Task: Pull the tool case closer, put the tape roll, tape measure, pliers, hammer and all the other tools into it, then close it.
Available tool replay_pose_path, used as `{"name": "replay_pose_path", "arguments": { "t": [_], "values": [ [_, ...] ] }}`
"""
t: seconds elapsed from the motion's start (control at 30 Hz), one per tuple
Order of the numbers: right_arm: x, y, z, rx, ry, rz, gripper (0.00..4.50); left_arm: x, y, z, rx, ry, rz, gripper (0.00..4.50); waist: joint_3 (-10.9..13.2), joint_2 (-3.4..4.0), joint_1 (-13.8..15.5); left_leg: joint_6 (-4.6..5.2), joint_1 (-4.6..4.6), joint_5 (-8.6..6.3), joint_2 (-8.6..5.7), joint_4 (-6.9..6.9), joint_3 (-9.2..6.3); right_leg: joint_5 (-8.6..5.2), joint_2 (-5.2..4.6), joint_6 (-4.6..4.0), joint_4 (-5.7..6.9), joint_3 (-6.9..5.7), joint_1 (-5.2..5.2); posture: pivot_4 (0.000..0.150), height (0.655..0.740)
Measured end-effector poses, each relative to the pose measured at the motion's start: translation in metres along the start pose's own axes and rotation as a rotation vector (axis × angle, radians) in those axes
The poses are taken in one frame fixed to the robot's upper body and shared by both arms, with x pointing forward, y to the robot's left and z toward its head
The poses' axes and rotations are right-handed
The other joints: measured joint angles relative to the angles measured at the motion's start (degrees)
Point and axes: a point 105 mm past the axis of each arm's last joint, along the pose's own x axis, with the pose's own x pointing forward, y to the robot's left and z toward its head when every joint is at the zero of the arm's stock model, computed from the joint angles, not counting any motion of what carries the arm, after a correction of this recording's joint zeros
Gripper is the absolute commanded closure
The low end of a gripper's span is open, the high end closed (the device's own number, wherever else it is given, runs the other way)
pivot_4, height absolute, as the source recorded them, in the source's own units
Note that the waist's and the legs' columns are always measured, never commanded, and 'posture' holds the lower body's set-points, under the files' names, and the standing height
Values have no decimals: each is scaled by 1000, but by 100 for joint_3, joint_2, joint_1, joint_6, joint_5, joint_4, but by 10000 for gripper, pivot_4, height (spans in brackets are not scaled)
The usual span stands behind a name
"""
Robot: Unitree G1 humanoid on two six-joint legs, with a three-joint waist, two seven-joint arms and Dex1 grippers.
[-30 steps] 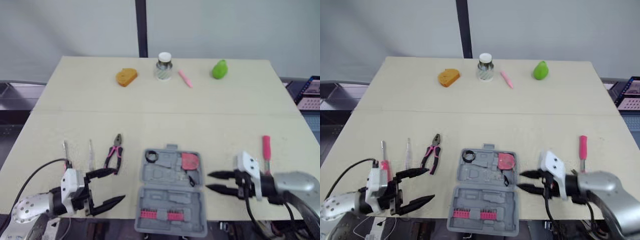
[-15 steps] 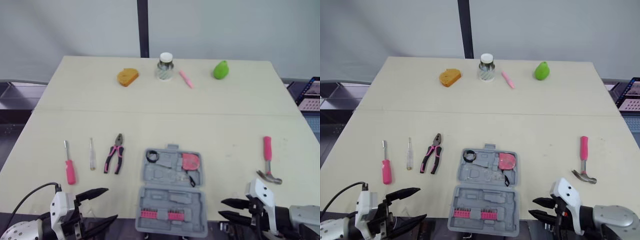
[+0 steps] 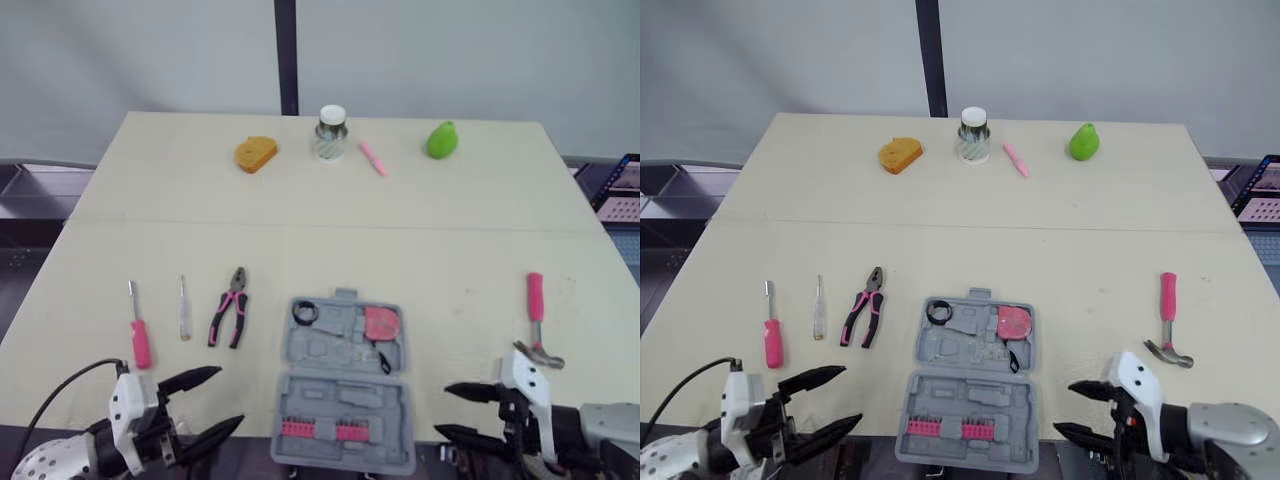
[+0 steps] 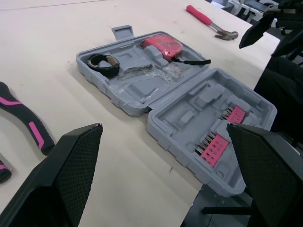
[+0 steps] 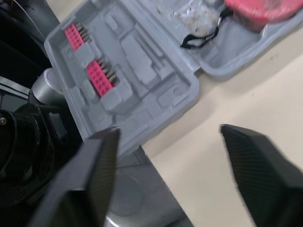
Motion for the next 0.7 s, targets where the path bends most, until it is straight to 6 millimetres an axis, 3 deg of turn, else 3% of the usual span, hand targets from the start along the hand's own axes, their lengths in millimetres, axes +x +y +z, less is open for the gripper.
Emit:
{"name": "replay_pose_path", "arguments": {
  "t": [0.17,0.27,0.43,0.7],
  "values": [
    [-8,-6,27,-163,-105,-46,669,2,8,15,-5,-38,138,0,0,-1,5,0,1,0,0,0,-2,0,2,1,0,2,3,1500,6950],
    [-9,2,38,-224,-179,-14,669,-1,10,14,-44,-7,255,0,1,-3,4,0,1,0,-2,0,-1,1,2,2,1,2,5,1500,6950],
    [-9,7,43,-265,-221,14,669,-8,13,6,-116,-2,422,0,-1,-7,23,2,2,0,-2,3,0,2,2,3,-4,2,8,1500,6950],
    [-7,11,47,-347,-244,42,669,-20,37,-10,-127,20,649,0,-3,-10,123,2,1,0,-2,8,2,1,3,3,-4,2,6,1500,6950]
  ]
}}
